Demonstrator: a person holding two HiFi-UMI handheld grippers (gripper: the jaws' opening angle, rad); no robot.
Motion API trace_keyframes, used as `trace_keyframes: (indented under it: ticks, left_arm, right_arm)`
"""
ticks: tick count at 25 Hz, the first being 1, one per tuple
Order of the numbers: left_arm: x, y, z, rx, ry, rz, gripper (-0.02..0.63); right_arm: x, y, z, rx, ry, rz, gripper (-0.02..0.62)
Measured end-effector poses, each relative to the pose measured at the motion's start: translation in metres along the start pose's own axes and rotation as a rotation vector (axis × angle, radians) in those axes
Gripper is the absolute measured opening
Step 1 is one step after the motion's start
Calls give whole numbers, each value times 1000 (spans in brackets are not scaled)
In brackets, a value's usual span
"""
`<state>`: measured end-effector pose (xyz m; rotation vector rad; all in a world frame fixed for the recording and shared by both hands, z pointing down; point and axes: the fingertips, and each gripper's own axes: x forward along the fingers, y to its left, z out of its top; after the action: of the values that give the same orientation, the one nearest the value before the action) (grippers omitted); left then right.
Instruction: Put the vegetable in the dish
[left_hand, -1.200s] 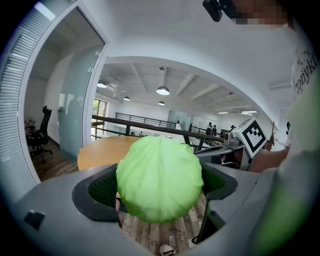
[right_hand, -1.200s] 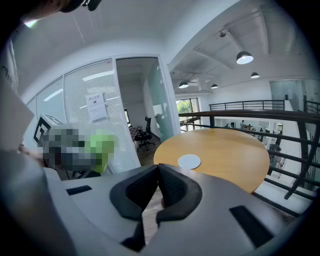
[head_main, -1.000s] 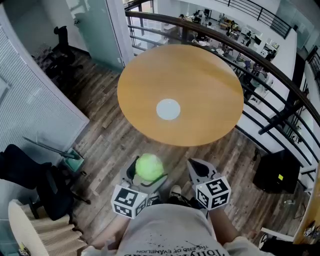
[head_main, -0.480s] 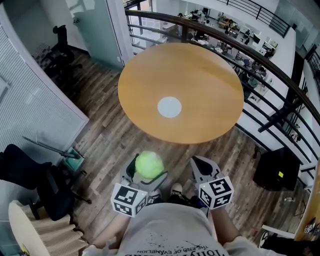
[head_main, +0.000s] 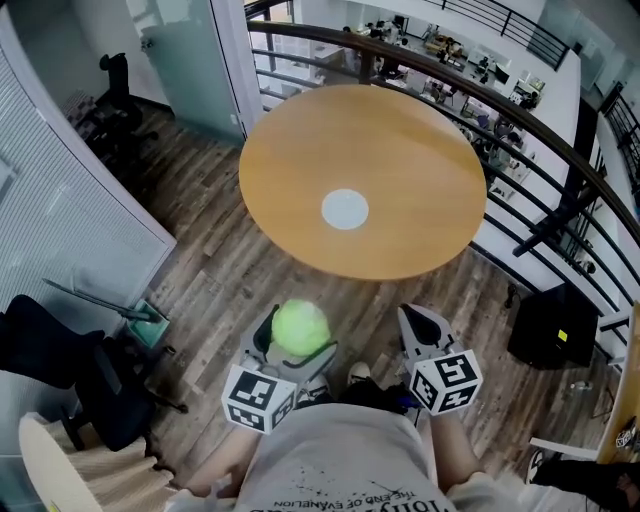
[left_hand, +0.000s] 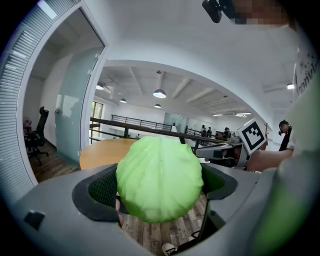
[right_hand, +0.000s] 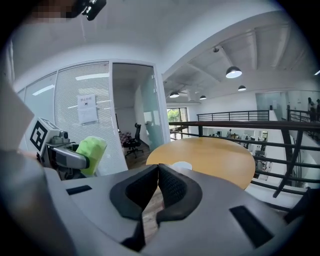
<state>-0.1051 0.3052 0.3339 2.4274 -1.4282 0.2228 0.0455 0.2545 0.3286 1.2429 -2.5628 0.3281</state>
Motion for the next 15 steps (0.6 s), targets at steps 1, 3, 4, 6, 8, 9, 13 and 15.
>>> trace_keyframes:
  ticks: [1,3,4,6,8,9,13,15]
  left_arm:
    - [-3,2,-1,-2,-2,-2,492]
    - [-9,4,-3,-4,-4,-4,492]
    - [-11,5,-3,-4,-5,-6,492]
    - [-12,6,-5,-7,-6,-13,492]
    - [-13,9,-5,-9,-8,-19,492]
    - [-12,11,-5,-11,-10,-19,492]
    - [-6,21,-2,-24,-15,-9,492]
    - [0,24,0,-24,-8,-6,492]
  right_arm:
    - [0,2,0,2,-4,-3,25]
    - [0,8,0,0,-8,-5,25]
    - [-1,10,-1,-3,-6,-7,25]
    - [-1,13,-1,-8,-2,-11,25]
    - [2,15,0,-12,-3,-13,25]
    - [4,16,2,-16,-7,-12,25]
    - [14,14,10,-30,-24,12,25]
    - [19,9,11,-26,-24,16,25]
